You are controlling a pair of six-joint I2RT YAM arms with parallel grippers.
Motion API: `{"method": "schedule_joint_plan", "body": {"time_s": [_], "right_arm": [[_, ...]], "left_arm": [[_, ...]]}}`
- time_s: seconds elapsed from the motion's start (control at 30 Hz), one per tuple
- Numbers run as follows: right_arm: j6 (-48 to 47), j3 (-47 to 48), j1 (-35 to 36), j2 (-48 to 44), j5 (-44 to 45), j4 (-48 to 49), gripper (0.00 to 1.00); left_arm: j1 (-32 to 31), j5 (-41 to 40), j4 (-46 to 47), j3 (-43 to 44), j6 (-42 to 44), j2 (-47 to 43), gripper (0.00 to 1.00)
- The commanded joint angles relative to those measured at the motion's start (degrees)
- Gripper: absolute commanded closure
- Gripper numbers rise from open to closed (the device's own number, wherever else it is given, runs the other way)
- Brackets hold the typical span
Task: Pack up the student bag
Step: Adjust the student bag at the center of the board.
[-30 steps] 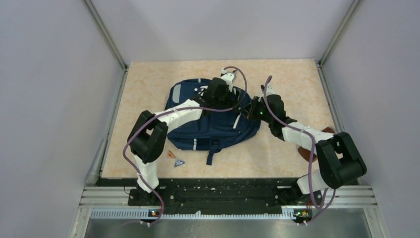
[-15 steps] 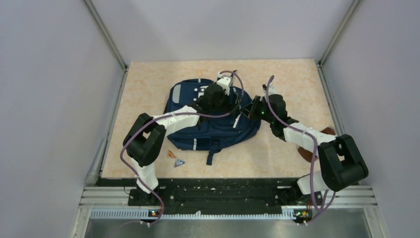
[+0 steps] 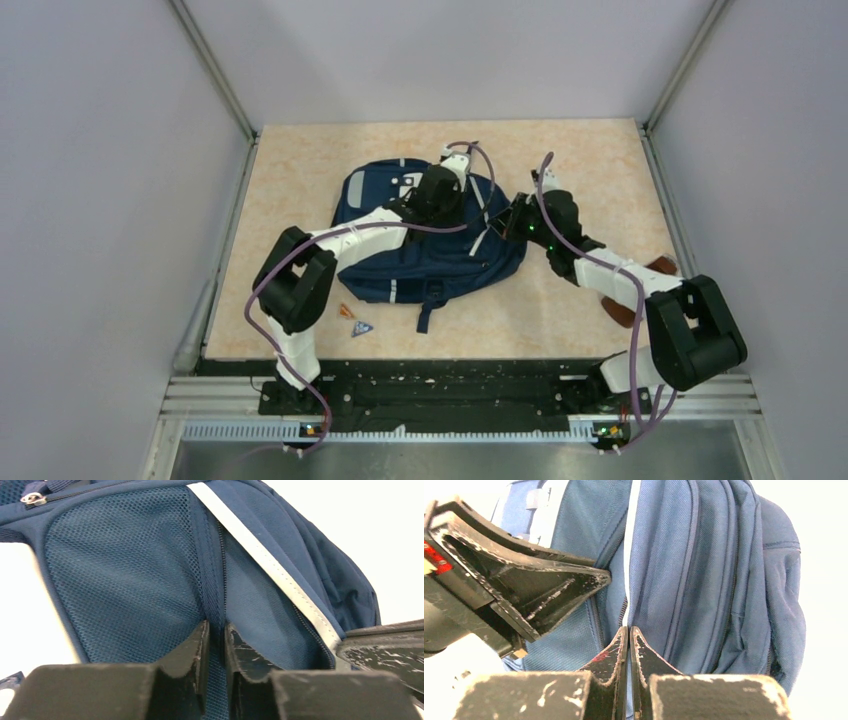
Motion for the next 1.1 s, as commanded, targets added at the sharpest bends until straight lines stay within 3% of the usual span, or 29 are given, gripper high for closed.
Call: {"method": "schedule_joint_plan", "body": {"time_s": [0.0, 0.07, 0.37, 0.57, 0.7, 0.8, 0.9, 1.07], "right_arm": [[-5.3, 1.2, -1.6, -1.4, 4.9, -0.3, 1.0], [-6.8, 2.0, -1.5, -0.2, 5.8, -1.3, 1.0], [-10.2, 5.0, 0.3, 4.9, 8.9, -3.9, 1.0], [-9.2, 4.5, 0.4, -1.2, 7.6, -7.5, 0.98], [-9.2, 0.9, 2.9, -8.6, 6.6, -8.9, 0.67], [-10.3, -2.3, 7.5, -13.2, 6.4, -9.5, 0.51], [-11.9, -6.6, 14.4, -18.1, 4.7, -6.1, 0.42], [-17.5, -12.4, 28.2, -20.2, 4.1, 5.0, 0.38]], "left_arm": [[0.7, -3.4, -5.2, 0.9, 0.6, -0.4, 0.89], [0.7, -3.0, -4.1, 1.0, -0.6, -1.9, 1.0], [0.7, -1.0, 6.5, -4.3, -5.3, -9.7, 1.0], [0.9, 0.3, 6.1, -4.1, -5.7, -10.2, 1.0], [1.4, 1.9, 6.1, -4.3, -7.0, -10.1, 1.0], [2.3, 4.2, 6.6, -4.5, -7.5, -9.8, 1.0], [3.3, 9.4, 7.6, -4.6, -7.2, -9.4, 1.0], [6.2, 19.9, 9.1, -4.9, -8.2, -8.2, 1.0]]}}
